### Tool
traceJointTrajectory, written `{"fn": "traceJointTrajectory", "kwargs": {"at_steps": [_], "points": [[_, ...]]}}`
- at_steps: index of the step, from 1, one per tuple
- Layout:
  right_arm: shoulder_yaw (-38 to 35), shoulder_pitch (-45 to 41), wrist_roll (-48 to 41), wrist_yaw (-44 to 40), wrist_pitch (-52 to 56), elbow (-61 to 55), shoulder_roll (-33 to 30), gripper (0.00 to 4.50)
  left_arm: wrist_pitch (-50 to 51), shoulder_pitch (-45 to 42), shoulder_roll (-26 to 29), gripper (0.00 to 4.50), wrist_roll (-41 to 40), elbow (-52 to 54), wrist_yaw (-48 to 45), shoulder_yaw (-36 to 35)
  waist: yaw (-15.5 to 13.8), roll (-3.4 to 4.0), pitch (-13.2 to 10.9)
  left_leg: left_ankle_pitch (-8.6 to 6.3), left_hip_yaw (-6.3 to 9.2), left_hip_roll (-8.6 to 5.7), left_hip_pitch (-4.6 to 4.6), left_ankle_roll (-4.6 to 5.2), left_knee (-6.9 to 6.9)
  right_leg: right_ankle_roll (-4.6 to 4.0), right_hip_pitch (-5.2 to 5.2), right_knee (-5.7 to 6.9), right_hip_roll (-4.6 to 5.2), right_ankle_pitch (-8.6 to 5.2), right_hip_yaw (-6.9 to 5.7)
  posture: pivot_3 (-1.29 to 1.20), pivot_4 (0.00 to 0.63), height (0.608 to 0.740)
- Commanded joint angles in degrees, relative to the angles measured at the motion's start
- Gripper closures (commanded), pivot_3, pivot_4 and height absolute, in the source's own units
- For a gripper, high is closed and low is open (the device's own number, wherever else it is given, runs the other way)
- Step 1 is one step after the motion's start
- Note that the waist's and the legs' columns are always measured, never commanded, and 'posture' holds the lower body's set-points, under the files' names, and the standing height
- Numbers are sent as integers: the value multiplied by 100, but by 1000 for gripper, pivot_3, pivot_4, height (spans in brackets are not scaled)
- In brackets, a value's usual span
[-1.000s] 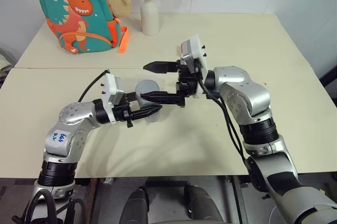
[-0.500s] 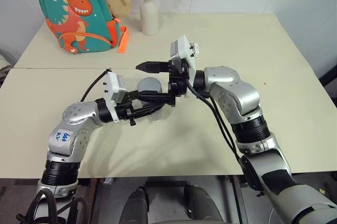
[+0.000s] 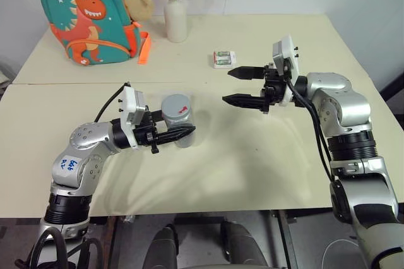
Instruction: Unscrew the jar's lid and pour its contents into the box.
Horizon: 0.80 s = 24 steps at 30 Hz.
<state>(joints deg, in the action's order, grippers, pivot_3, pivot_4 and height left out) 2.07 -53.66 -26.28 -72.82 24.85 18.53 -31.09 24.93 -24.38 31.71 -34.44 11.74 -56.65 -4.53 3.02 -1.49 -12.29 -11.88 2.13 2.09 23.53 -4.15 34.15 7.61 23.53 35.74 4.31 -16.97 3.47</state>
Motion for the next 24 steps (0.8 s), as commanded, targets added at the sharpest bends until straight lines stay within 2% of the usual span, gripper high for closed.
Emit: {"fn": "traceJointTrajectory", "kwargs": {"at_steps": [1,8,14,24], "points": [[-272,-124,-424,-325,108,-354,-53,10,-82,-119,123,2536,-160,82,-169,-160,20,0,0,0,0,1,-1,0,0,0,2,4,-1,-2,0,0,150,740],[77,-75,-708,-23,450,-1309,673,10,-143,-447,85,2536,-42,-311,-454,42,21,0,0,2,2,1,-6,-3,14,1,-2,21,-2,-2,1,0,150,740],[419,-136,-535,359,504,-1518,1194,10,-157,-575,-26,2536,-18,-401,-570,226,-4,0,0,3,4,0,-2,-5,15,2,-3,19,-2,-2,0,0,150,740],[660,-230,-367,498,496,-1438,1408,10,-193,-659,-101,2536,-7,-441,-658,366,8,0,0,3,5,1,-4,-4,14,2,-2,23,-3,-2,0,0,150,740]]}}
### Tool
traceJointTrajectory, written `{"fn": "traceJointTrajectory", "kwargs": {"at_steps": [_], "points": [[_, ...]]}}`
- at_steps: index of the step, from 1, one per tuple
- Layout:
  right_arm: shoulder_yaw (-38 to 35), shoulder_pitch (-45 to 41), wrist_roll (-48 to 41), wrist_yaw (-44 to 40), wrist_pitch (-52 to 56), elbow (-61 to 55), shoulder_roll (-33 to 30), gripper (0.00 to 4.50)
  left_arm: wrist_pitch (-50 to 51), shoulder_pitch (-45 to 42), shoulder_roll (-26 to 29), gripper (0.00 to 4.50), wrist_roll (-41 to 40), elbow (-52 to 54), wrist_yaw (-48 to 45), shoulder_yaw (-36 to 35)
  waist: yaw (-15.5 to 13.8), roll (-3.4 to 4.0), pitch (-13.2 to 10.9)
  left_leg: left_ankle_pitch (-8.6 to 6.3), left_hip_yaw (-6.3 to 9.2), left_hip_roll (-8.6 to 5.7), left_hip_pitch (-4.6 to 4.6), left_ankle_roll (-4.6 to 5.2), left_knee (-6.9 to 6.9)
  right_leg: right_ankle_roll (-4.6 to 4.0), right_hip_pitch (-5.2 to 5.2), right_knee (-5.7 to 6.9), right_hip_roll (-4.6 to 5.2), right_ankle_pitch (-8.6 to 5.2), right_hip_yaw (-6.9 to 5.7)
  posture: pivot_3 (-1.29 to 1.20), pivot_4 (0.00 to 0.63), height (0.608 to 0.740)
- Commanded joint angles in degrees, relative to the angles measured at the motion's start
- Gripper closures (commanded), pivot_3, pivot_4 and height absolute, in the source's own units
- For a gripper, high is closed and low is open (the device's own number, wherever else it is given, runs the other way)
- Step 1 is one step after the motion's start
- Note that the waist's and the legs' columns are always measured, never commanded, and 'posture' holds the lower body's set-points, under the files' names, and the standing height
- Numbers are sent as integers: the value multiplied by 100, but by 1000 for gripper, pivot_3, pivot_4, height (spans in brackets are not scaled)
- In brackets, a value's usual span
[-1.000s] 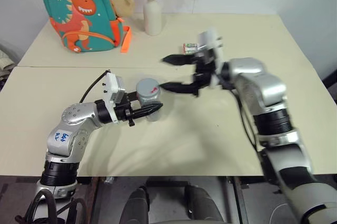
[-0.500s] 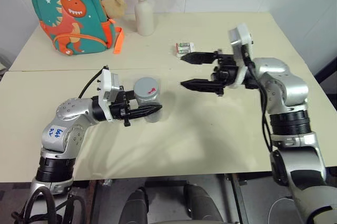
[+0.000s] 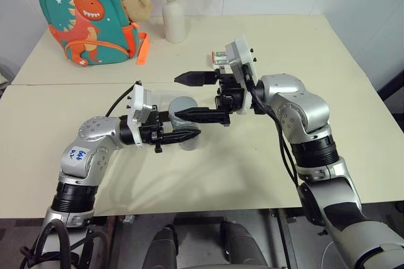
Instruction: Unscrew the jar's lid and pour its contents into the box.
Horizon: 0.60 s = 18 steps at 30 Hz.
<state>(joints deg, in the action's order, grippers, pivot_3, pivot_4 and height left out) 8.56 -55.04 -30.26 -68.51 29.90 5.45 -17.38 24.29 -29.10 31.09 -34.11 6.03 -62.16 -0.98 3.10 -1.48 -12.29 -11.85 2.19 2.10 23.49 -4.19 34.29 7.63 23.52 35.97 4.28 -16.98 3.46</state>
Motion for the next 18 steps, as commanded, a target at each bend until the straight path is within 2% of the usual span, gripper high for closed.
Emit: {"fn": "traceJointTrajectory", "kwargs": {"at_steps": [1,10,18], "points": [[37,-89,21,65,31,-169,34,10,-136,-198,-46,2536,-33,118,-115,19,-2,0,0,0,0,0,1,0,0,0,0,0,0,0,0,0,150,740],[247,47,-13,178,385,-595,-34,10,-222,-268,-54,2536,85,-19,-220,71,1,0,0,0,0,0,1,0,0,0,1,0,0,0,0,0,150,740],[87,-29,72,334,318,-377,-79,10,-261,-168,-16,2536,132,35,-278,85,-2,0,0,0,0,0,1,0,1,0,0,-1,0,0,0,0,150,740]]}}
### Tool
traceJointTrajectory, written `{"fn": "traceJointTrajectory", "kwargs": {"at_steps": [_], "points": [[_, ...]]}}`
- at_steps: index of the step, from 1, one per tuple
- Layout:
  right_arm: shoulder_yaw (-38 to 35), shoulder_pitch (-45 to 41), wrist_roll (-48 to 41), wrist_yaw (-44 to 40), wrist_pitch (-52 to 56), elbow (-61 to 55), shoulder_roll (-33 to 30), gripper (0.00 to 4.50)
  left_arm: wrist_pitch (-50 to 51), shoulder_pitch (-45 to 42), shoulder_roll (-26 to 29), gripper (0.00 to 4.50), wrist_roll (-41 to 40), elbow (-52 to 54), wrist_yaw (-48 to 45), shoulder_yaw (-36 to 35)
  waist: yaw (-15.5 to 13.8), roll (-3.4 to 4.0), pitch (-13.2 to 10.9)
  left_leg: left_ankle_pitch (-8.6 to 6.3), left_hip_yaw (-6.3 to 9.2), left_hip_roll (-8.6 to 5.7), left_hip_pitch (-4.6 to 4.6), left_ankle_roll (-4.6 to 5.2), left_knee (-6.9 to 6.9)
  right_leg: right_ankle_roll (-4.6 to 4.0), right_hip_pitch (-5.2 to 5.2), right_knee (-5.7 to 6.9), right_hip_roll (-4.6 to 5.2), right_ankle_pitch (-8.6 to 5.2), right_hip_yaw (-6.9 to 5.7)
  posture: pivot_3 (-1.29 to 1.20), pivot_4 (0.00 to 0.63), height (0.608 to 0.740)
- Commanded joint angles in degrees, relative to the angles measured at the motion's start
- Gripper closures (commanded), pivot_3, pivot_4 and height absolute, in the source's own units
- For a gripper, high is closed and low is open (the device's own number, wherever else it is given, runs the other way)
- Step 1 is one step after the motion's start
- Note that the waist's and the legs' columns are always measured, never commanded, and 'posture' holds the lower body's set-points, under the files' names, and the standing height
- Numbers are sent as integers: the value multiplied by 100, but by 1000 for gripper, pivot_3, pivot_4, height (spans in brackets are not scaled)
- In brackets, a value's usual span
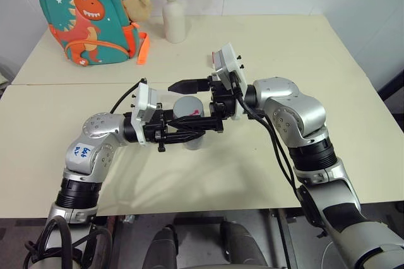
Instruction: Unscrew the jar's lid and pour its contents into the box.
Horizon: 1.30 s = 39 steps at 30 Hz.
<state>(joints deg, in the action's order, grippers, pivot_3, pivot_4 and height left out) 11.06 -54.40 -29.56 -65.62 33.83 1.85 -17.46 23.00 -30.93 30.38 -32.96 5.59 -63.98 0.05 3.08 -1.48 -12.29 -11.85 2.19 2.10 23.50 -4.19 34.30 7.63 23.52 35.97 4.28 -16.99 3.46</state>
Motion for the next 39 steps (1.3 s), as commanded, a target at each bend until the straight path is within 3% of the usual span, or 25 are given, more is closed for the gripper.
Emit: {"fn": "traceJointTrajectory", "kwargs": {"at_steps": [1,14,26,29,34,39], "points": [[-186,-96,14,24,-97,29,-106,10,-136,22,55,2536,23,78,-96,-22,0,0,0,0,0,0,0,0,0,0,0,0,0,0,0,0,150,740],[-620,-3,13,-313,-535,783,-829,10,-145,105,53,2536,49,124,-52,-128,-6,0,0,0,0,0,1,0,0,0,0,-2,0,0,0,0,150,740],[-838,78,-243,-864,-284,757,-1227,10,-79,199,95,2536,39,199,-35,-225,-1,0,0,0,0,0,1,0,1,0,-1,-3,0,0,1,0,150,740],[-820,59,-449,-875,-39,449,-1138,10,-55,217,108,2536,40,217,-14,-238,1,0,0,0,0,0,0,0,1,0,-1,-1,-1,0,1,0,150,740],[-622,73,-400,-118,102,-206,-543,10,-25,210,88,2536,70,225,26,-195,22,0,0,0,0,2,-4,0,0,0,0,4,-4,0,2,0,150,740],[-370,196,-363,175,308,-637,-367,10,17,144,93,2536,76,204,30,-170,-42,0,0,0,3,3,3,0,4,0,-2,-1,-4,0,1,0,150,740]]}}
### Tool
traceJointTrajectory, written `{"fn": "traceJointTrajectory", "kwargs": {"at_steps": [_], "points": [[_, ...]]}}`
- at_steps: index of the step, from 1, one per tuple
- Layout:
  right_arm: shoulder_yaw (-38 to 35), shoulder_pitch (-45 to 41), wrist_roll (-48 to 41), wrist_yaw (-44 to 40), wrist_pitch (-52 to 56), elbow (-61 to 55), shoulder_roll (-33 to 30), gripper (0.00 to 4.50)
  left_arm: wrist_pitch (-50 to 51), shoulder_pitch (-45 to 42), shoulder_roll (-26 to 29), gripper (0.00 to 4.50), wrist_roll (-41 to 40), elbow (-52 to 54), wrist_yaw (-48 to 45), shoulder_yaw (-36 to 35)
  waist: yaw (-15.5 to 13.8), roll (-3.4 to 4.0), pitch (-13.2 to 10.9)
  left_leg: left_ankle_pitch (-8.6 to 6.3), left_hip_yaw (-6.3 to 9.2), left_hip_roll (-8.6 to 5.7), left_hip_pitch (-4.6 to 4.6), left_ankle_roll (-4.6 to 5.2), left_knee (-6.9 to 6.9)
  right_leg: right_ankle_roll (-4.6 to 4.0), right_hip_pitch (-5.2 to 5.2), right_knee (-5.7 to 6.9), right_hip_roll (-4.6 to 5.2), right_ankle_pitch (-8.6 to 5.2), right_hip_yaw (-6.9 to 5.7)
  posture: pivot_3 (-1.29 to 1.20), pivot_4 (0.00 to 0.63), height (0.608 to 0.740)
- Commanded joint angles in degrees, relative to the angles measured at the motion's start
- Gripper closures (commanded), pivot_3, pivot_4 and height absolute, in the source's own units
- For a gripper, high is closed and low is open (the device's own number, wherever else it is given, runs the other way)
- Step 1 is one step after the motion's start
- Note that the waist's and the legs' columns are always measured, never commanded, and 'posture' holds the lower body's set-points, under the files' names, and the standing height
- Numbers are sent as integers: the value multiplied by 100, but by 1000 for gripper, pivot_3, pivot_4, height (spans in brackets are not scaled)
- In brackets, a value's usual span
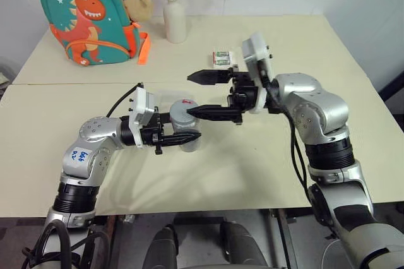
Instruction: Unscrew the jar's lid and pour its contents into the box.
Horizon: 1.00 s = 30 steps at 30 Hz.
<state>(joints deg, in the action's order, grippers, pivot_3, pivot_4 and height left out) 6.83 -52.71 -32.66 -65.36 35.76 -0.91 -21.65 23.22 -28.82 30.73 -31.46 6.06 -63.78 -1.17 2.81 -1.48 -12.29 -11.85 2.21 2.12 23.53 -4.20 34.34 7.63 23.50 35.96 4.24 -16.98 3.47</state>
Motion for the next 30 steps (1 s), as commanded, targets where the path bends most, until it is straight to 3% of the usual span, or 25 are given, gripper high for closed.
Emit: {"fn": "traceJointTrajectory", "kwargs": {"at_steps": [1,17,30], "points": [[98,31,-65,200,164,-421,86,10,1,-69,64,2536,-73,154,5,-48,-24,0,0,0,0,0,1,0,0,0,0,-1,0,0,0,0,150,740],[377,-128,249,369,81,-206,158,10,-16,-39,40,2536,-55,141,21,-41,-43,0,0,0,0,0,0,0,0,0,2,1,-1,0,0,0,150,740],[58,23,199,-222,-214,181,-532,10,-73,-5,86,2536,-57,99,2,-64,-70,0,0,0,0,0,0,1,0,0,2,0,-1,0,0,0,150,740]]}}
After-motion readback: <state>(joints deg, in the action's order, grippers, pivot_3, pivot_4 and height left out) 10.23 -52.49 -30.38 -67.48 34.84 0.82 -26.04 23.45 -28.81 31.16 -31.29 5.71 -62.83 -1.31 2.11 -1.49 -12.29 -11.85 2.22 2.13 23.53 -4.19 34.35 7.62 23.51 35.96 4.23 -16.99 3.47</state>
